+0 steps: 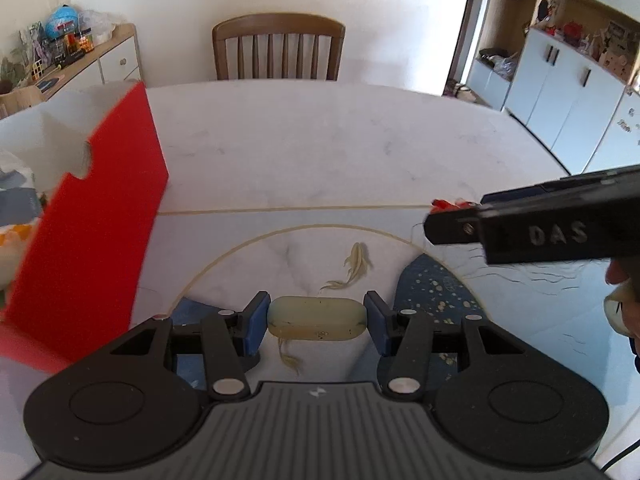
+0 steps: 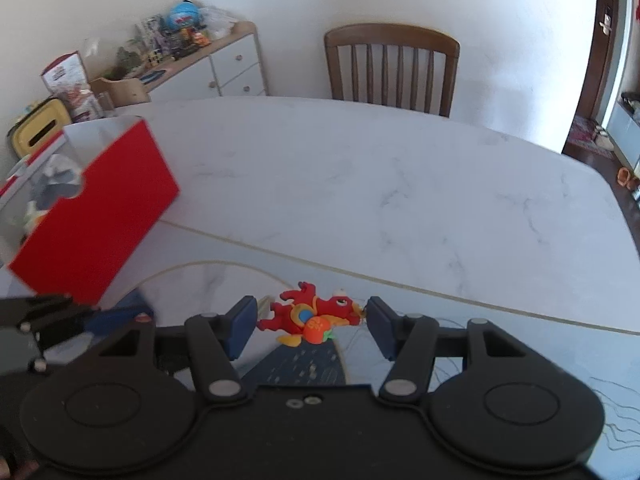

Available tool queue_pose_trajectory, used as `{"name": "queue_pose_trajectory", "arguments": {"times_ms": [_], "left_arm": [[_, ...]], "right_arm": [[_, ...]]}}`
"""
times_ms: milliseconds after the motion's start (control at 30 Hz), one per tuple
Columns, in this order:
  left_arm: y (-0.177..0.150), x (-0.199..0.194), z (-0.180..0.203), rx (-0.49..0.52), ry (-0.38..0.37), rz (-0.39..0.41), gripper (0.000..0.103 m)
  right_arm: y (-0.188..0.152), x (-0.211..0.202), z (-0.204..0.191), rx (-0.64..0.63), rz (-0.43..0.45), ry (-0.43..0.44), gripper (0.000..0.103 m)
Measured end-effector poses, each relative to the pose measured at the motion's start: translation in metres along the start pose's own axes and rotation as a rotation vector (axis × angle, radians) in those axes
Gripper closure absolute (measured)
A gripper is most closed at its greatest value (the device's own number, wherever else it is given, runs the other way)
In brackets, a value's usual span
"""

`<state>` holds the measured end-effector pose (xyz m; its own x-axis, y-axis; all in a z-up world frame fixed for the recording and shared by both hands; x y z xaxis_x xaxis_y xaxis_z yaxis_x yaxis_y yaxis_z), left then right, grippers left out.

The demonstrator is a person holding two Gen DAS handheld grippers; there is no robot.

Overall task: Organize objects
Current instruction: 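Grasp the cream cylinder with left gripper while right gripper grasps the red plush charm, then carry the cylinder with left gripper while right gripper carries the red charm into the box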

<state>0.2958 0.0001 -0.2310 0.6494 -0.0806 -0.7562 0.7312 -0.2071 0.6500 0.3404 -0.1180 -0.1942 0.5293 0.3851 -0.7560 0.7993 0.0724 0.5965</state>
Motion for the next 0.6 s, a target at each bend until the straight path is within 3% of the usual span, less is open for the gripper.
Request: {"name": "queue_pose_trajectory", "arguments": {"times_ms": [600], "left_arm": [[0.011, -0.095, -0.033, 0.075, -0.066, 0.112, 0.053]], "right_arm": [[-0.005, -0.089, -0.064, -0.117, 0.065, 0.066, 0.044]]}}
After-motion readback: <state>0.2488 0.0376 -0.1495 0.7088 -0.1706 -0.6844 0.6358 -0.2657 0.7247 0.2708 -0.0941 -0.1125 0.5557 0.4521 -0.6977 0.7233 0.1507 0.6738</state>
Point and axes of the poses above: each gripper's, at about its wrist camera, not at the fingertips, and x roughly the way its jaws point, z to its right, y to its top, the point moved 9 cm from there along x, roughly the way its jaws point, and after that the axes turned 13 degrees about x, right-handed, at the moved point
